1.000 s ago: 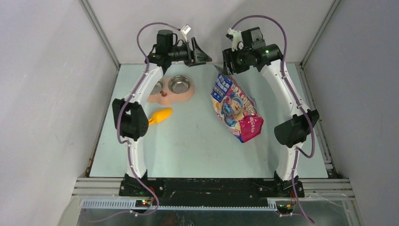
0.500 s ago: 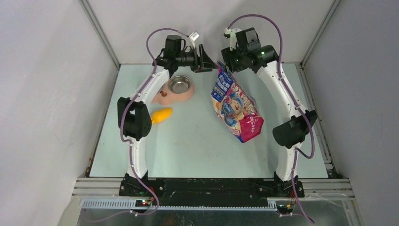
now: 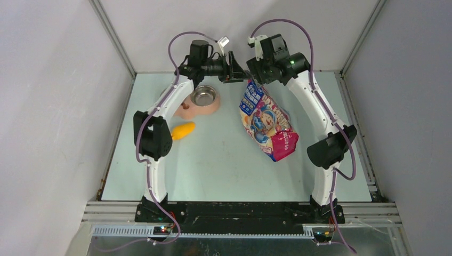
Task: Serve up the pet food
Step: Open the pet food bag at the center of the board.
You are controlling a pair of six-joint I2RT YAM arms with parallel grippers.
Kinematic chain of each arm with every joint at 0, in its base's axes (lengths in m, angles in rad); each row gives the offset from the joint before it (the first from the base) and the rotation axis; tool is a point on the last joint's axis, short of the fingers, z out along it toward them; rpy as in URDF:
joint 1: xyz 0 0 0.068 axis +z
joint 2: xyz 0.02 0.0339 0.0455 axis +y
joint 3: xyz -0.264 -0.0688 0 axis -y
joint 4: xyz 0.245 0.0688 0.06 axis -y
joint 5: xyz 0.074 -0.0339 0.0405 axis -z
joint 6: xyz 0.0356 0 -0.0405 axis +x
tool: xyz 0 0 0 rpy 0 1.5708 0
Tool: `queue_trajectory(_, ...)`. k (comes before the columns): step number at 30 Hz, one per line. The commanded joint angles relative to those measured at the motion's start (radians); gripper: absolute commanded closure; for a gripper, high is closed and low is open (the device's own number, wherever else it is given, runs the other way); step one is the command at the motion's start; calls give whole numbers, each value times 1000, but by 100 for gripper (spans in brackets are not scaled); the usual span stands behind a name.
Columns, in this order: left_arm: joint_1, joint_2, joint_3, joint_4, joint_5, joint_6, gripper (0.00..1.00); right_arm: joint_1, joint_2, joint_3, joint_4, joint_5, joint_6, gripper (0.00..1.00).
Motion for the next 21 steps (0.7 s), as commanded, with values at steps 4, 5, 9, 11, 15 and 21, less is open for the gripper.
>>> queue_trajectory(4, -16, -59, 40, 5, -13, 26, 33, -24, 11, 20, -106, 34, -57, 33)
queue_trajectory(5, -17, -59, 41, 5, -15, 26, 33, -30, 15, 20, -117, 12, -57, 32)
queue_trajectory(9, -31, -57, 50, 1, -19, 31, 33, -51, 44, 30, -141, -46, -77, 30)
queue_trajectory(11, -35, -55, 63, -4, -21, 32, 33, -59, 72, 59, -145, -70, -74, 30)
queue_trajectory(15, -41, -57, 80, -25, -31, 46, 33, -68, 126, 122, -150, -160, -56, 28)
queue_trajectory(21, -41, -75, 77, -62, -58, 82, 33, -71, 139, 122, -183, -210, -54, 28)
